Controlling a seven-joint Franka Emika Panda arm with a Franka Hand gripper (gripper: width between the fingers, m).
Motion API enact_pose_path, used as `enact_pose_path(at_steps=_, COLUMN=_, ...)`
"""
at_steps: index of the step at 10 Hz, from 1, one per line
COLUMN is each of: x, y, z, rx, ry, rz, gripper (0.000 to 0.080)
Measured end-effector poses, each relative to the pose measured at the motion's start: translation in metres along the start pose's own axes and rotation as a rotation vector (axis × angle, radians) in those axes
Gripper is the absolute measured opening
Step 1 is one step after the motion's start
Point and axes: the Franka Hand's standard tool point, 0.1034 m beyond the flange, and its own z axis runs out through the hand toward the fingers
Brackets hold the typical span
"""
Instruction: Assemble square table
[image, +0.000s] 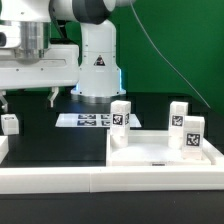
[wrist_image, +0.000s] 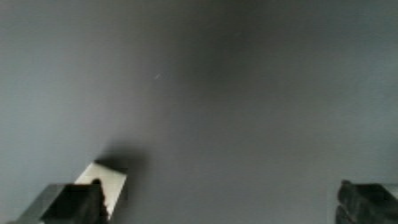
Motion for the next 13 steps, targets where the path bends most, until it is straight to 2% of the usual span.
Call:
enact_pose_path(at_steps=4, x=-0.003, y=0.001, z=0.002, rx=0.003, ry=-0.003, rz=-0.001, gripper=0.0649)
enact_pose_path(at_steps=5, x=-0.018, y=0.008, z=0.006, rx=0.018, ry=-0.007, rz=0.013, gripper=0.0649)
enact_pose_path(at_steps=7, x=-0.045, y=0.015, z=0.016, rx=0.028, ry=-0.021, rz=0.034, gripper=0.0649)
enact_pose_path(at_steps=8, x=-0.051, y=0.023, z=0.017, rx=0.035, ry=-0.025, rz=0.046, gripper=0.0649)
enact_pose_path(at_steps=10, x=-0.048, y=0.021, z=0.018, rx=0.037, ry=-0.043, rz=0.065, gripper=0.0649)
enact_pose_path(at_steps=12, x=-0.044, y=0.015, z=0.021, rx=0.062, ry=-0.12, rz=0.068, gripper=0.0649)
enact_pose_path(at_steps=13, x=-0.044, y=0.017, z=0.026, rx=0.053, ry=-0.165, rz=0.056, gripper=0.0649)
